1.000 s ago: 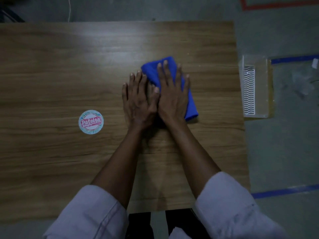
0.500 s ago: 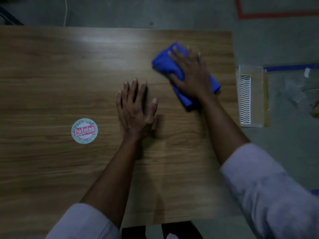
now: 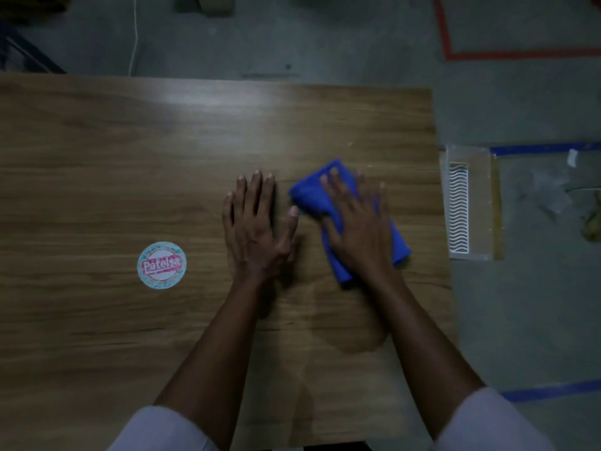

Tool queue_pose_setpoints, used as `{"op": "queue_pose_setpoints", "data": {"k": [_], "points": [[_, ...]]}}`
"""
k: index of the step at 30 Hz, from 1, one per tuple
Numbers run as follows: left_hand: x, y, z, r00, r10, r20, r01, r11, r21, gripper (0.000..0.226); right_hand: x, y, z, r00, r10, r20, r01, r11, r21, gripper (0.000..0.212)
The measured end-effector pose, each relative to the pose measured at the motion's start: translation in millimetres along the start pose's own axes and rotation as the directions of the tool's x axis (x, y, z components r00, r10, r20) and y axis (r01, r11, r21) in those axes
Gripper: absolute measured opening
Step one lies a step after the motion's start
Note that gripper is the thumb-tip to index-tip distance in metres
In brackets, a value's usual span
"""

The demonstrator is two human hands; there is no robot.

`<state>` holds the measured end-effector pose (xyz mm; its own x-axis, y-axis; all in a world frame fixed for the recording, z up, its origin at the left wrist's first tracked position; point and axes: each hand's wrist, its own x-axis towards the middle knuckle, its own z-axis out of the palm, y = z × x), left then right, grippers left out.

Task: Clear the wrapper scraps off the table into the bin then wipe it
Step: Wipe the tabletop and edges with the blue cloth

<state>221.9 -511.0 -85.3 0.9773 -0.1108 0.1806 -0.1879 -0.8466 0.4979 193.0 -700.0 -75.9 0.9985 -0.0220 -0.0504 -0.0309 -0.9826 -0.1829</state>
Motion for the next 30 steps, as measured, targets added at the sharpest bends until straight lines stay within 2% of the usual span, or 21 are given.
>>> {"op": "queue_pose_setpoints", "data": {"k": [2,4,7,9,11,13,15,18,20,21,23,26,27,30], "points": [[0.8,1.3,0.1,1.0,0.0,-0.003,0.0,1.0,0.025,0.068,47.6,7.5,-5.9,0.97,0.229,-0.079,-0.227,0.973,0.031,0.064],[1.6,1.3,-0.2,1.0,-0.005,0.005,0.005,0.999,0.049,0.069,96.5,-8.4,-7.2,0.939,0.334,-0.08,-0.33,0.942,0.067,0.064],[0.2,-1.3,-0.8,0.999,-0.018,0.041,0.017,1.0,0.018,0.073,120.8,-56.2,1.6,0.974,0.223,-0.033,-0.219,0.971,0.098,0.066],[1.0,-0.6,-1.4,0.998,-0.047,0.05,0.049,0.998,-0.031,0.077,89.5,-69.4,5.2,0.998,0.059,-0.009,-0.058,0.998,0.031,0.067],[5.1,2.4,-1.2,0.995,-0.072,0.068,0.074,0.997,-0.024,0.076,44.1,-52.4,3.1,1.0,-0.003,0.005,0.003,0.998,0.059,0.069],[17.5,5.4,1.1,0.993,-0.064,0.101,0.062,0.998,0.027,0.073,9.1,-23.5,0.3,0.994,0.104,-0.029,-0.1,0.988,0.121,0.067],[40.5,6.4,4.0,0.988,-0.041,0.151,0.033,0.998,0.057,0.071,4.1,1.7,-2.5,0.969,0.244,-0.047,-0.24,0.967,0.085,0.063],[85.2,1.0,7.5,0.973,0.002,0.23,-0.029,0.993,0.113,0.069,60.3,18.6,-8.9,0.888,0.451,-0.086,-0.447,0.892,0.062,0.064],[110.2,-5.9,10.3,0.974,0.014,0.228,-0.053,0.984,0.167,0.067,117.6,12.5,-11.1,0.864,0.498,-0.077,-0.486,0.863,0.136,0.064],[118.5,-9.5,11.7,0.977,0.011,0.211,-0.049,0.983,0.178,0.066,141.0,1.6,-9.8,0.882,0.467,-0.057,-0.454,0.877,0.156,0.064],[124.7,-15.9,13.4,0.987,-0.001,0.16,-0.028,0.984,0.177,0.065,160.7,-30.8,-1.7,0.953,0.299,-0.047,-0.291,0.947,0.14,0.063],[125.5,-21.1,13.2,0.991,0.011,0.134,-0.031,0.989,0.147,0.067,122.0,-53.6,5.5,0.996,0.067,-0.052,-0.06,0.99,0.126,0.064],[123.9,-20.8,13.0,0.992,0.019,0.128,-0.037,0.989,0.144,0.067,100.6,-47.1,6.0,0.997,0.063,-0.051,-0.056,0.991,0.125,0.065],[124.8,-12.8,11.3,0.99,0.002,0.143,-0.022,0.99,0.138,0.069,69.8,-6.3,0.6,0.972,0.21,-0.106,-0.203,0.976,0.073,0.064]]}}
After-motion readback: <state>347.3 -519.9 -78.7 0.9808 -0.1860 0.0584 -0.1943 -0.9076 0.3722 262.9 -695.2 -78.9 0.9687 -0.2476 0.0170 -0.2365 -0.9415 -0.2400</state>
